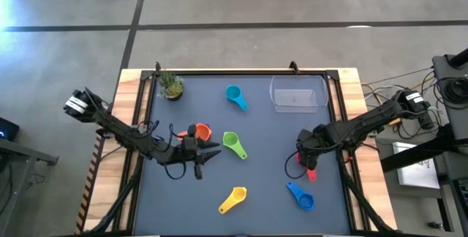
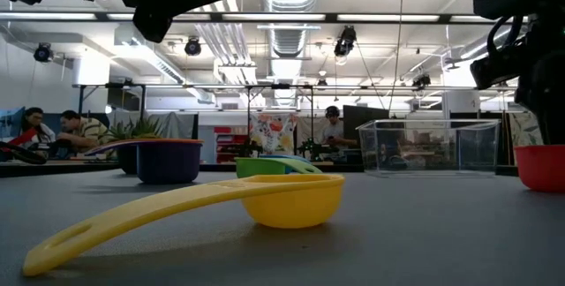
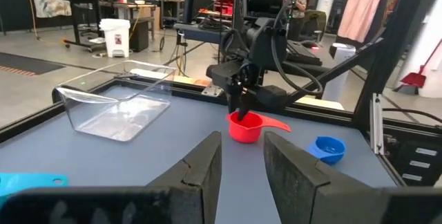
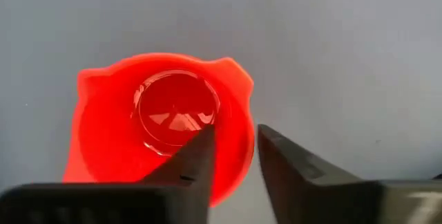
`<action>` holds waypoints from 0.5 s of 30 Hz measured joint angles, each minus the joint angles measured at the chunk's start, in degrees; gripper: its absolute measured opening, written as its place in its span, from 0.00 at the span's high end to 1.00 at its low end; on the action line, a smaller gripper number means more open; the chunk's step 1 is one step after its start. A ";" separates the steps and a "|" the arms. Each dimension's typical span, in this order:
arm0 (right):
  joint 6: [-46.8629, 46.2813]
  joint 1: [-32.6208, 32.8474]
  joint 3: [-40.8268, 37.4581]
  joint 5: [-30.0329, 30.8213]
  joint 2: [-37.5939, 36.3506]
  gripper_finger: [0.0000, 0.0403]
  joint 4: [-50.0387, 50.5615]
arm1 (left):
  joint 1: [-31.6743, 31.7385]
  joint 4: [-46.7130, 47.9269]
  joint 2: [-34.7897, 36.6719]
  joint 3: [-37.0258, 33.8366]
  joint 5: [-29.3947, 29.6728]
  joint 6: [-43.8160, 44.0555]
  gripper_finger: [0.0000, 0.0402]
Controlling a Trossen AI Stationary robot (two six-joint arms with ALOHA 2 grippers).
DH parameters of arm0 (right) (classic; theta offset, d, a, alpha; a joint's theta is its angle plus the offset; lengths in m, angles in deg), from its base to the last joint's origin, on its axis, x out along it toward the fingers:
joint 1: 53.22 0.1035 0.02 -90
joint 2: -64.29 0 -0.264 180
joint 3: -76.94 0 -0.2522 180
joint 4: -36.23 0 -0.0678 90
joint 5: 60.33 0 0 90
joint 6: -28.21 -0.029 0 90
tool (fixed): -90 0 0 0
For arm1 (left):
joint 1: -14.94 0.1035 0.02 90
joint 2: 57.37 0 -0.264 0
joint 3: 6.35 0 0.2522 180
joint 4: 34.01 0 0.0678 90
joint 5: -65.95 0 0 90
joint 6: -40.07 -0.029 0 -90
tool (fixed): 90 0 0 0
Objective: Nest measuring cups in basket
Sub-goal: Stack the red measuring cup on top of the orange measuring cup
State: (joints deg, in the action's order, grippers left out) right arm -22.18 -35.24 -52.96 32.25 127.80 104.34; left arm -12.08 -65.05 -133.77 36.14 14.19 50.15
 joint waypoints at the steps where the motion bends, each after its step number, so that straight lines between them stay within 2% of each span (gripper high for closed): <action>1: 0.02 0.00 0.00 0.00 0.00 0.84 0.00 | 0.00 -0.01 0.00 0.09 -0.03 0.00 0.77; 3: 0.22 0.00 0.00 -0.07 -0.11 0.94 -0.01 | -0.04 0.58 0.02 0.11 -0.52 0.52 0.77; 4: 0.28 0.00 0.00 -0.12 -0.27 0.95 -0.02 | -0.04 0.99 0.02 0.10 -1.07 0.92 0.77; 10: 0.49 0.00 2.22 -0.64 -1.07 0.98 0.19 | -0.07 1.73 0.95 0.09 -1.67 2.17 0.77; 15: 3.13 -0.32 7.75 -0.01 -1.71 0.98 0.18 | -0.07 8.97 3.46 0.36 -2.23 6.32 0.77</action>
State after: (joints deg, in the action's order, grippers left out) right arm -19.05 -35.56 -45.21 32.23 126.09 104.52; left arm -12.15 -56.08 -130.31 36.50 11.96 56.47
